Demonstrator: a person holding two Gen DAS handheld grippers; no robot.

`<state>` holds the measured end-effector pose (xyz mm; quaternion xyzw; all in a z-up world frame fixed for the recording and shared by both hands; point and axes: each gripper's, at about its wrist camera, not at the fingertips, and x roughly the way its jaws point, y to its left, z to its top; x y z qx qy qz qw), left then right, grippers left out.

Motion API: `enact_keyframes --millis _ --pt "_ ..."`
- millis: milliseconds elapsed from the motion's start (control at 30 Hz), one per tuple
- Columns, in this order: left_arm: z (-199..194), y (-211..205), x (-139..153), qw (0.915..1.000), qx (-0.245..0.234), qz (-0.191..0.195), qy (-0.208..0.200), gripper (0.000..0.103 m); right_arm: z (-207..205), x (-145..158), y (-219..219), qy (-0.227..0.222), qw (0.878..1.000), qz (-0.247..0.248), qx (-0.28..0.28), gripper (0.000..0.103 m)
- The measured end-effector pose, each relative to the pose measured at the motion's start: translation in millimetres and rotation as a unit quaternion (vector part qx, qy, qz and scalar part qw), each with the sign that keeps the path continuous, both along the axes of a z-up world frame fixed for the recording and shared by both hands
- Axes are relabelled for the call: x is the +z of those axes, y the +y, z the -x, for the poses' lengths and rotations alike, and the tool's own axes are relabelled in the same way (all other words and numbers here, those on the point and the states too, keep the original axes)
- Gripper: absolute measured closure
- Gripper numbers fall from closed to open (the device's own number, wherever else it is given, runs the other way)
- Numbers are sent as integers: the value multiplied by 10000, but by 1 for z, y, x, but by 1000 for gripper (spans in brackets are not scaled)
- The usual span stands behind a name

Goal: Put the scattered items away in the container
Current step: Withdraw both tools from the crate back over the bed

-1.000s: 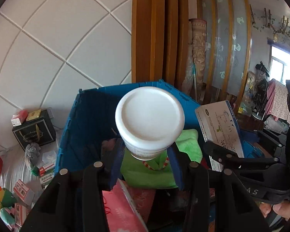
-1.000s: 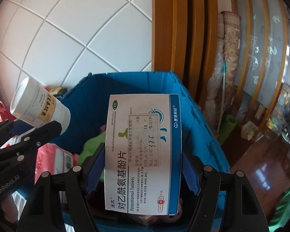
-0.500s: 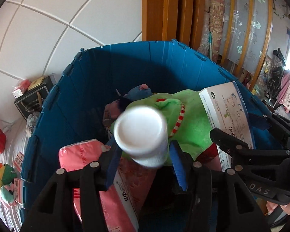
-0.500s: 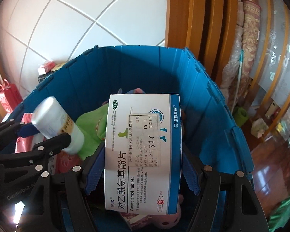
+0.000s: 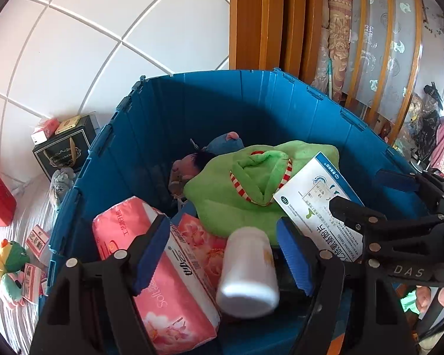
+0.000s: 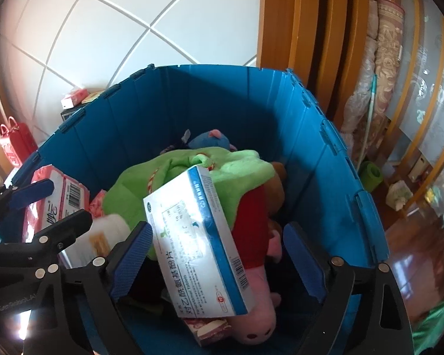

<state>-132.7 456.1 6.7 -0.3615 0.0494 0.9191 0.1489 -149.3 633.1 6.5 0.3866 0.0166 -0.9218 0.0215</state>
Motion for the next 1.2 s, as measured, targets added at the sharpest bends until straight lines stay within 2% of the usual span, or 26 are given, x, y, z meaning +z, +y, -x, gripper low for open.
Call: enact_keyframes --millis 133,433,667,833,1000,1200 --pt "-10 -6 6 9999 42 -68 131 29 -16 8 2 211 9998 28 -8 0" --pt "-31 -21 18 9988 200 -166 420 29 -54 29 -5 660 9977 102 115 0" --pt "-47 -57 26 9959 619 -293 595 29 -63 42 -35 873 9950 123 463 0" --pt "-60 -104 34 9909 1008 -411 794 29 -64 48 -76 958 9921 156 793 0" --pt "-71 -169 38 9847 1345 -542 962 29 -70 59 -128 1164 9872 168 1073 0" --pt "-78 -269 27 9806 1701 -495 843 29 -72 60 -216 1323 9810 432 1352 0"
